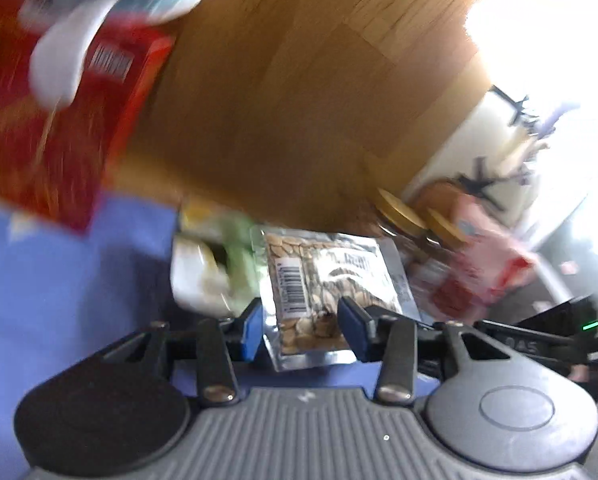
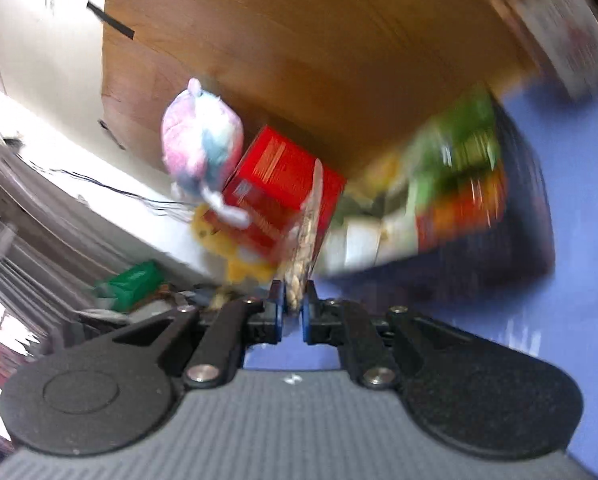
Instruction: Organize snacks
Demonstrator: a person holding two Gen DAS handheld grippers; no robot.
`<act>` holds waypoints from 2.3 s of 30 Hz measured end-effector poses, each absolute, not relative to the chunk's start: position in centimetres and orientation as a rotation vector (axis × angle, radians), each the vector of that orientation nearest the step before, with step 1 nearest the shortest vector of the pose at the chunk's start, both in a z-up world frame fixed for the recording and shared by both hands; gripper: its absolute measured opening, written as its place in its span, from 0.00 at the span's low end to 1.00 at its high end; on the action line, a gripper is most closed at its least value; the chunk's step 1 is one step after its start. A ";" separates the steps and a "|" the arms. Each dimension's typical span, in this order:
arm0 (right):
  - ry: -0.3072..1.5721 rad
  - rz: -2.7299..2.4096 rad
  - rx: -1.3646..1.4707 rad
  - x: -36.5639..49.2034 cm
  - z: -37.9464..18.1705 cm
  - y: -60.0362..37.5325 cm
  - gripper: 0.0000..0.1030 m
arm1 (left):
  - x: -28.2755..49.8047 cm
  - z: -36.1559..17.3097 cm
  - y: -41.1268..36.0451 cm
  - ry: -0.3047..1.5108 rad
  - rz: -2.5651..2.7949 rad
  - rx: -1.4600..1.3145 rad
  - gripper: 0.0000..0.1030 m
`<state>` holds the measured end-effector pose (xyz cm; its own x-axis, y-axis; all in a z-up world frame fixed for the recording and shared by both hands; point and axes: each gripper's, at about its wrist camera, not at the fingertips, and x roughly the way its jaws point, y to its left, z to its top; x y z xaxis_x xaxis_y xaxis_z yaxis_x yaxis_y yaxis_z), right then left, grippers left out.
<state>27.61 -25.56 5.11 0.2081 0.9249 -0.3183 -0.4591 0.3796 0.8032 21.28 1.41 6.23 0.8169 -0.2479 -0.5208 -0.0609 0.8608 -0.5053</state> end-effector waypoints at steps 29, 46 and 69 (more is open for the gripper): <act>0.791 0.767 0.031 29.1 5.4 -19.3 0.20 | 12.3 3.5 -3.7 0.670 0.037 -0.346 0.46; 0.738 0.686 0.173 14.1 2.5 -28.8 0.49 | 8.7 0.4 -7.9 0.734 0.092 -0.239 0.49; 0.667 0.632 0.229 12.7 3.5 -29.6 0.65 | 7.2 1.7 -9.7 0.668 0.059 -0.169 0.80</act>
<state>12.66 -29.60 3.52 0.6089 0.6122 -0.5044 -0.4709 0.7907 0.3913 7.16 -9.71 1.74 0.7840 0.0001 -0.6207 -0.1086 0.9846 -0.1370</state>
